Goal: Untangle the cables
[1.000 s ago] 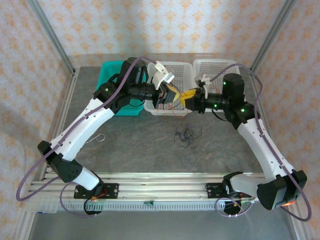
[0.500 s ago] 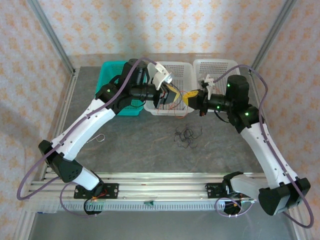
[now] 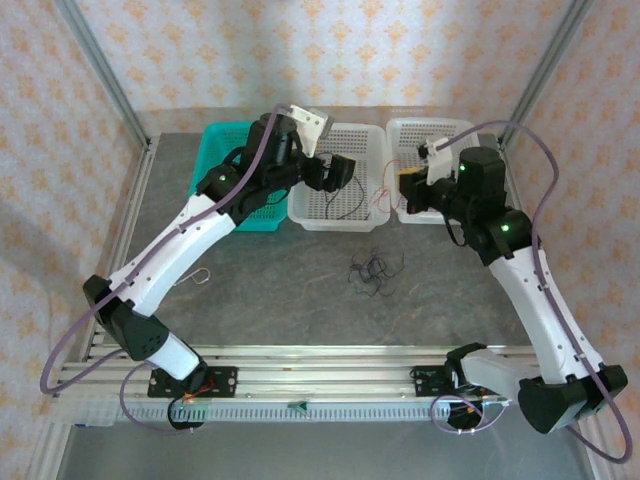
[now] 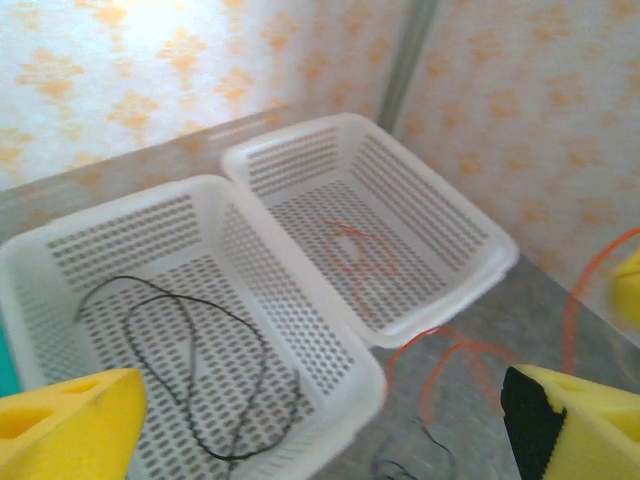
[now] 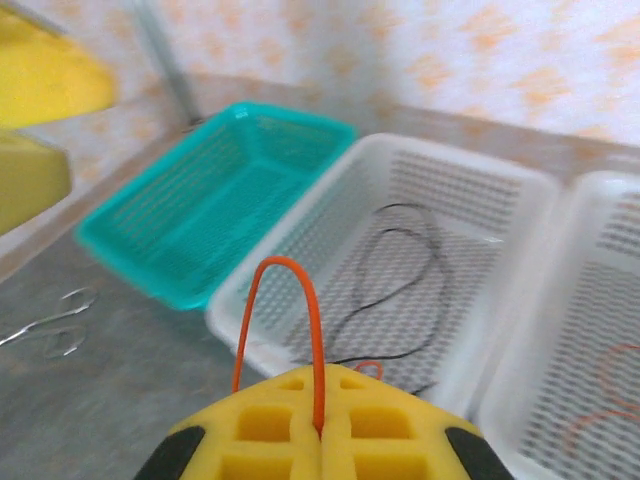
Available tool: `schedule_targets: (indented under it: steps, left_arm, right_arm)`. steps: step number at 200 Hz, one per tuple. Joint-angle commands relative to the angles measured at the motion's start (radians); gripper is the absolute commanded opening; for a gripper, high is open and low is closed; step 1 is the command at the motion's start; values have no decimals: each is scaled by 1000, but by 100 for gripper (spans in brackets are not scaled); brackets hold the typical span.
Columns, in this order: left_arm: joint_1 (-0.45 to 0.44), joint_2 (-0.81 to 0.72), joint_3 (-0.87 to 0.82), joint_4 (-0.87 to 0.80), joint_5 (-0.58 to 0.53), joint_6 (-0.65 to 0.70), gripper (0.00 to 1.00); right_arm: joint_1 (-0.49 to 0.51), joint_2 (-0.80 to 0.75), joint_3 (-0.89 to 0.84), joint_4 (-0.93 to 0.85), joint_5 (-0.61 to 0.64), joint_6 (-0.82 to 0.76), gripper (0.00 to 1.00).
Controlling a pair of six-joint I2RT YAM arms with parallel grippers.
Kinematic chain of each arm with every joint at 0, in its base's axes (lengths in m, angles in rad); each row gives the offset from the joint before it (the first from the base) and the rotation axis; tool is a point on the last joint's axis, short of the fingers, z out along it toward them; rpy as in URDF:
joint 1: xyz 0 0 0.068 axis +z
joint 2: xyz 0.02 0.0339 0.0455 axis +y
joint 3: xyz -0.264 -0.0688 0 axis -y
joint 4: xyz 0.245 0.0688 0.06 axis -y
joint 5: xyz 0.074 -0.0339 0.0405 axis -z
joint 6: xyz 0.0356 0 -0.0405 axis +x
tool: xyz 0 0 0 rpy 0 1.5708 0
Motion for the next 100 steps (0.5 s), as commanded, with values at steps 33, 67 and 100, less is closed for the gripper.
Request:
schedule_targets:
  steps: [33, 67, 100]
  left_arm:
    - [-15, 29, -46, 33, -209, -62, 96]
    - [-67, 8, -127, 74, -279, -104, 97]
    - [-123, 6, -216, 133, -279, -150, 96]
  right_arm:
    - [-104, 77, 124, 7, 318, 127, 0]
    - [-188, 223, 196, 22, 351, 188, 0]
    - [-247, 359, 242, 41, 397, 285, 0]
